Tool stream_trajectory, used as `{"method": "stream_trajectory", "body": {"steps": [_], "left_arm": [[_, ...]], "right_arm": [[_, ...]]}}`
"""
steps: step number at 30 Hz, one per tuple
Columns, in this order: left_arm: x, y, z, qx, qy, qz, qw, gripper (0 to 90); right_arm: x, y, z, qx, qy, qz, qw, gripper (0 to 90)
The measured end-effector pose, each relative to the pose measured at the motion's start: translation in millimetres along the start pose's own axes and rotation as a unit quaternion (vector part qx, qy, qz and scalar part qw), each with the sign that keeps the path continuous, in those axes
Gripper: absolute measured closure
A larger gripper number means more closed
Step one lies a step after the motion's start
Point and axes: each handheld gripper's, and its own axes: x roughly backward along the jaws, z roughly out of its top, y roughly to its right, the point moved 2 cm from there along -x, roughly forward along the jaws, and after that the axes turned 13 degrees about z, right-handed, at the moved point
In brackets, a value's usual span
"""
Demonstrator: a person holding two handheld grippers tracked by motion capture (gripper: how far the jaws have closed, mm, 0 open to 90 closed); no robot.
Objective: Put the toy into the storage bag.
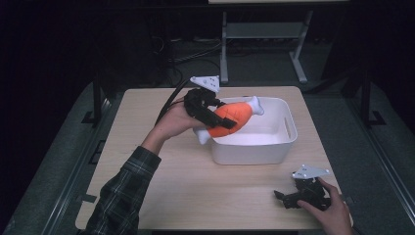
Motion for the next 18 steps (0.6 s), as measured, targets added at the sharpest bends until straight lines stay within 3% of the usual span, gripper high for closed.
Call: {"method": "stream_trajectory", "body": {"steps": [18], "left_arm": [[-43.3, -4.3, 15.9, -0.025, -0.013, -0.031, 0.9991, 39.4]], "right_arm": [[0.1, -0.1, 0.0, 0.000, 0.000, 0.000, 1.0000, 0.0]]}}
